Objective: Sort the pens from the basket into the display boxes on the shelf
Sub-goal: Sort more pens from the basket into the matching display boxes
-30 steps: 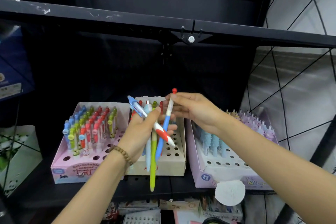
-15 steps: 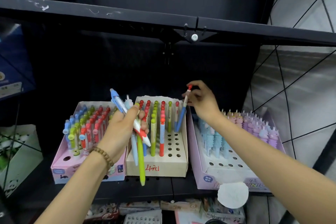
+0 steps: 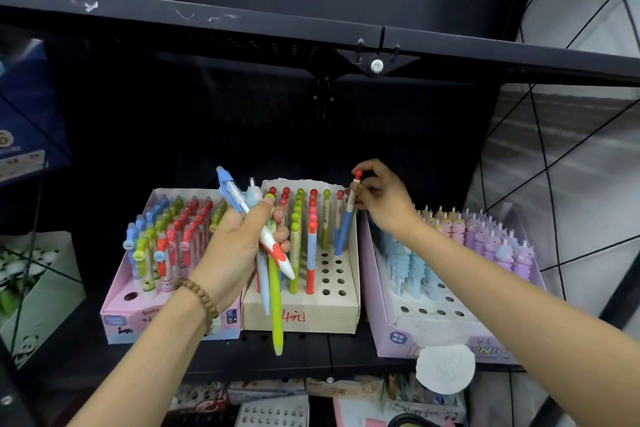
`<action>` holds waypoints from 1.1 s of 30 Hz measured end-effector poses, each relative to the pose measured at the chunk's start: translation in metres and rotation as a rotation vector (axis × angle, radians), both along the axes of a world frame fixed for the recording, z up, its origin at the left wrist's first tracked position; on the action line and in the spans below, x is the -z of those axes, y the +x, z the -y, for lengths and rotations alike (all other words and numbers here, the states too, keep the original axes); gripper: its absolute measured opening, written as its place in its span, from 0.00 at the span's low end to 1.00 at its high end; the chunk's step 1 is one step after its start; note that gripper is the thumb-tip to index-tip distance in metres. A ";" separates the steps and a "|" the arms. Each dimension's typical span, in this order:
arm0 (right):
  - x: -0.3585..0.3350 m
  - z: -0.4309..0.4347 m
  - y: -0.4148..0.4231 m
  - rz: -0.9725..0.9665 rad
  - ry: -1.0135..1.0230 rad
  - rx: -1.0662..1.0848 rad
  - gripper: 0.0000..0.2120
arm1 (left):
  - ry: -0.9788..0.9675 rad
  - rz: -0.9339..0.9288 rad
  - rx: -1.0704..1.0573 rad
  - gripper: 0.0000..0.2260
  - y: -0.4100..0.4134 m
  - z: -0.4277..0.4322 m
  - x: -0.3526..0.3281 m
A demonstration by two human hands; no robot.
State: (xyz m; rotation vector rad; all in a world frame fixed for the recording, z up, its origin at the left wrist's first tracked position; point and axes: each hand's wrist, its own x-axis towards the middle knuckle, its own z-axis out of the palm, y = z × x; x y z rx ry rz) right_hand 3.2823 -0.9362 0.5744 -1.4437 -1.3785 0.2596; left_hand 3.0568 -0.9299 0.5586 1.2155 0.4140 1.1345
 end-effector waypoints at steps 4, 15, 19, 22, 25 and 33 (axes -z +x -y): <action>0.006 0.001 -0.008 0.447 -0.101 0.122 0.11 | 0.040 -0.082 0.030 0.17 -0.002 0.003 0.001; -0.037 0.037 -0.077 0.213 -0.186 -0.141 0.17 | 0.161 -0.385 -0.188 0.17 -0.017 0.021 0.007; -0.036 0.043 -0.124 0.026 -0.339 -0.342 0.15 | 0.273 -0.435 -0.243 0.14 -0.034 0.027 0.013; -0.033 0.036 -0.145 -0.079 -0.378 -0.380 0.12 | 0.347 -0.471 -0.333 0.15 -0.056 0.027 0.017; -0.035 0.027 -0.167 -0.286 -0.359 -0.513 0.11 | 0.244 -0.454 -0.382 0.16 -0.090 0.020 0.027; -0.037 -0.016 -0.214 -0.300 -0.020 -0.516 0.08 | -0.014 -0.234 -0.589 0.13 -0.162 0.009 0.059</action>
